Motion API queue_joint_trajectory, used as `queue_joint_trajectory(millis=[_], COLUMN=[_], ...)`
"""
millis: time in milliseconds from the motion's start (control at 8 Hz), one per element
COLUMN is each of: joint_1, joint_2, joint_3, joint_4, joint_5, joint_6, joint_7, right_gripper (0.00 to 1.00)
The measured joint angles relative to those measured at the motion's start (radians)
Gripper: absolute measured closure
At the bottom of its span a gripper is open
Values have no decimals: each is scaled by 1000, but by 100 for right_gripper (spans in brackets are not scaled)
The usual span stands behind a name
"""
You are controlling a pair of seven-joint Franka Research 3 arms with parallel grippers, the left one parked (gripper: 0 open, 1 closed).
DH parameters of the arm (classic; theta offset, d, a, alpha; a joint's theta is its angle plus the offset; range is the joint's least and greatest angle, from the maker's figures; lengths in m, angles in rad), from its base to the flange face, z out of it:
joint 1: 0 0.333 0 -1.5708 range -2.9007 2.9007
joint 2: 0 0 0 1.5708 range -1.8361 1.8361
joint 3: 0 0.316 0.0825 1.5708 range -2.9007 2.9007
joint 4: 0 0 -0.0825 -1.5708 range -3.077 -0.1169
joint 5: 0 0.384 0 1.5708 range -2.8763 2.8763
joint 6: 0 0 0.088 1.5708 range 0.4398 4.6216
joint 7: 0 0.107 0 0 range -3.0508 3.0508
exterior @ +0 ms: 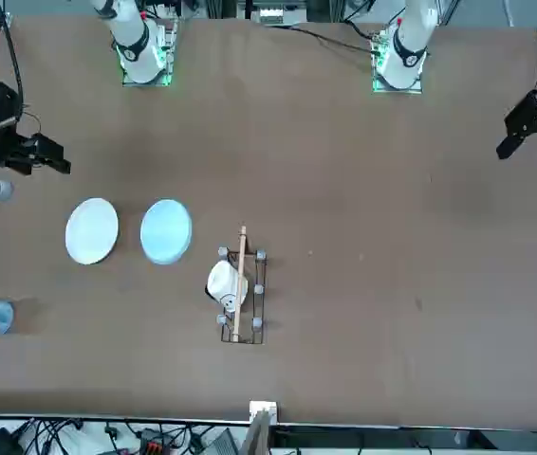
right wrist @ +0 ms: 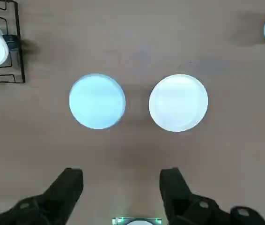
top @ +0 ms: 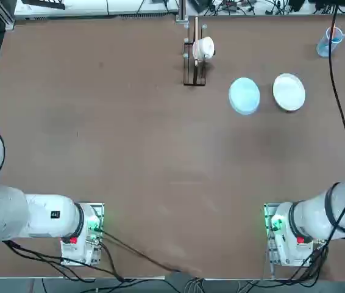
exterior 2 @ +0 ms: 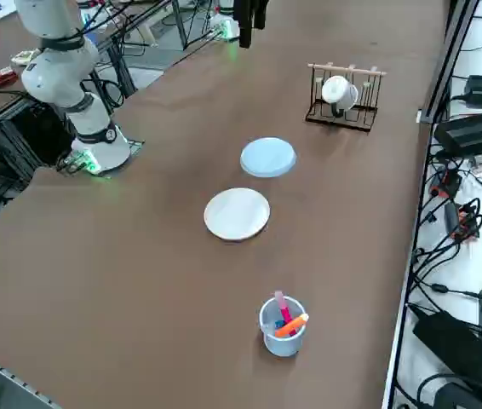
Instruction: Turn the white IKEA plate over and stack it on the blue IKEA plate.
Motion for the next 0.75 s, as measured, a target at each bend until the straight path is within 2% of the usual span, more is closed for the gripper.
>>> queue_joint_trajectory(millis=[750], joint_1=[-7], joint_2=[25], joint_3=[-1], joint_4=[-8], joint_5=[-2], joint_6=[8], joint_7=[0], right_gripper=[0])
